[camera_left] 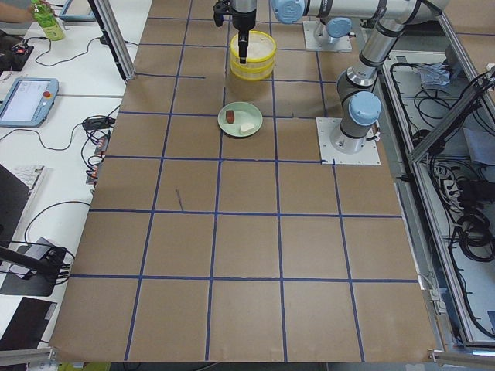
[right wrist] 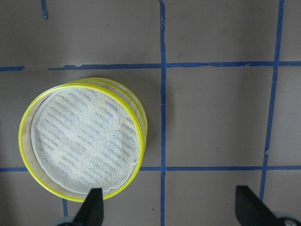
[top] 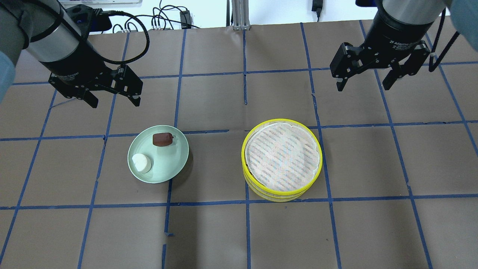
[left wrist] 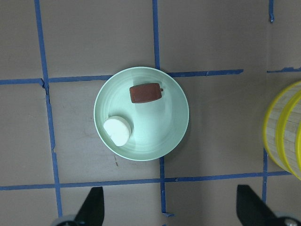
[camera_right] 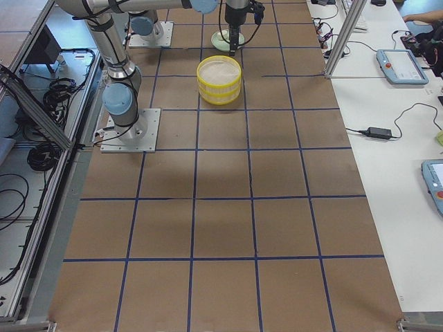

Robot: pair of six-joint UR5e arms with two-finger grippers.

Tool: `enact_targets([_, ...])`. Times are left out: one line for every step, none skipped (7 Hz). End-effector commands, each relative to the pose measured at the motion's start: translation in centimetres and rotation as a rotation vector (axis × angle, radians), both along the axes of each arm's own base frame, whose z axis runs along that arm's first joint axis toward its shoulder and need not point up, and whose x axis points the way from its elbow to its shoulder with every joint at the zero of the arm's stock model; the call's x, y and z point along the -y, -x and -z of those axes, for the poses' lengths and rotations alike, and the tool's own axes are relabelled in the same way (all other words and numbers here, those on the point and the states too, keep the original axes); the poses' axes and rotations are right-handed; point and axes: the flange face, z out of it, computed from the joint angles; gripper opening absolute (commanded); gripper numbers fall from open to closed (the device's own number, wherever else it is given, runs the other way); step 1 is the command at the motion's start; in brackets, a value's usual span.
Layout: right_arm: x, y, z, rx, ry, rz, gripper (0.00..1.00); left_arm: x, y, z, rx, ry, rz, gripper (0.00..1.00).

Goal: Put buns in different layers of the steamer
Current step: 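Lower the left gripper over the green bowl while the right approaches the steamer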

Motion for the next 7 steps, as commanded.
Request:
enact_targets([0.0,0.0,0.0,0.0,0.0,0.0,1.0,-0.05,-0.05,0.04,0.002,0.0,-0.001,1.0])
enact_targets([-0.03,0.09,0.04,-0.001,-0.005,0.001,1.0,-0.07,-0.05,0.12,0.001,-0.001,-0.001,1.0])
enact_targets([-0.05,0.09,0.06,-0.001,-0.006,0.001,1.0,-0.13,-0.04,0.12,0.0,-0.001,-0.002,1.0])
enact_targets([-0.05,0.09,0.06,-0.001,-0.006,0.001,1.0,-0.2,-0.1,0.14,0.0,-0.003,-0.002,1.0])
enact_targets([-0.06,0.01,0.06,-0.001,-0.006,-0.002,1.0,-0.24,-0.1,0.31,0.0,-0.007,0.002,1.0])
enact_targets([-0.1,-0.06,0.07,-0.001,-0.008,-0.002,1.0,-0.22,-0.1,0.3,0.0,-0.006,0.002,1.0])
enact_targets([0.09,-0.55,0.33,0.006,-0.01,-0.03,1.0,-0.21,-0.24,0.79,-0.001,-0.021,0.01,1.0])
